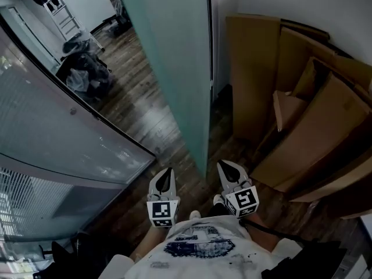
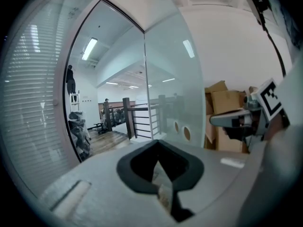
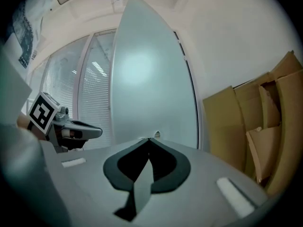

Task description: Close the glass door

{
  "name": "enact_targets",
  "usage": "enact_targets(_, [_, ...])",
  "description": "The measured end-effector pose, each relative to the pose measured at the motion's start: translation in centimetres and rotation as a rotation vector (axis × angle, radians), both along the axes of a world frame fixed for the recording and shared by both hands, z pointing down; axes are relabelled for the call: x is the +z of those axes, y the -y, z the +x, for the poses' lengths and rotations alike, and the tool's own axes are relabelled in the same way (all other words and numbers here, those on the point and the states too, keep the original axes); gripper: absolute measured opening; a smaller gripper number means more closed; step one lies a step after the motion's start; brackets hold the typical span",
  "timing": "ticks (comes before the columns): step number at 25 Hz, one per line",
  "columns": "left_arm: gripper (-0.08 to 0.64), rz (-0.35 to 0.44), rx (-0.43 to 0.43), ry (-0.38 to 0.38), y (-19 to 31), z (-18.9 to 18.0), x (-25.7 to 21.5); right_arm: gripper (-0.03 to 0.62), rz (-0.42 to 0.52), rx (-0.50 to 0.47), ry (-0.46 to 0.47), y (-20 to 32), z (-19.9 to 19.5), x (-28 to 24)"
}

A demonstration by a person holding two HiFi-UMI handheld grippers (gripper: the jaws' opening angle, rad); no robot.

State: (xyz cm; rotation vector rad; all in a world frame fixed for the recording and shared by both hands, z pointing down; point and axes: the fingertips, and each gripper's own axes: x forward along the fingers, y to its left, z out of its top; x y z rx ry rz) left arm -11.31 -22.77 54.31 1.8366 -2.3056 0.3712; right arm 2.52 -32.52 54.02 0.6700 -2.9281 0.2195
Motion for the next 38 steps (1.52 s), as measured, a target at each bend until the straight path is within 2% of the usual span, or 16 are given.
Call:
enact_targets(5, [0.003, -0.006, -0.072, 0.005, 0.6, -0.8, 0.2, 0.008, -0.036, -0.101, -0.027, 1.7, -1.6, 1.6])
enact_targets(6, [0.003, -0.006, -0.086, 0.006, 0.6, -1.0, 0.2, 0.032, -0.039, -0.130, -0.035, 1.9, -2.0, 1.9])
enact_targets(7, [0.003, -0.007, -0.101, 0.007, 0.5, -1.2, 0.2, 0.054, -0.037, -0.154, -0.045, 2.3, -2.4, 2.3])
enact_targets(10, [0.003, -0.017, -0.148, 0.007, 0.1, -1.8, 0.5, 0.054, -0.001, -0.233, -0.090, 3.3, -3.6, 3.8])
enact_targets(16, [0.003, -0.036, -0.242, 0.004, -1.0, -2.4, 1.1, 0.218, 0.074, -0.465, -0.078, 3.9, -6.2, 4.2])
enact_targets(22, [0.003, -0.039, -0.332, 0.010, -2.3, -2.4, 1.1, 0.281, 0.128, -0.630, -0.092, 3.1, -8.4, 4.3])
enact_targets(27, [0.003, -0.027, -0.395, 0.018, -2.4, -2.2, 1.1, 0.281, 0.138, -0.693, -0.097, 3.0, -9.2, 5.4])
enact_targets(31, [0.003, -0.025, -0.429, 0.016, -2.8, -2.2, 0.7, 0.281, 0.135, -0.723, -0.091, 3.0, -10.7, 4.2])
enact_targets(38, [0.003, -0.024, -0.485, 0.005, -4.7, -3.9, 1.1, 0.262, 0.113, -0.744, -0.083, 1.5, -12.5, 4.1])
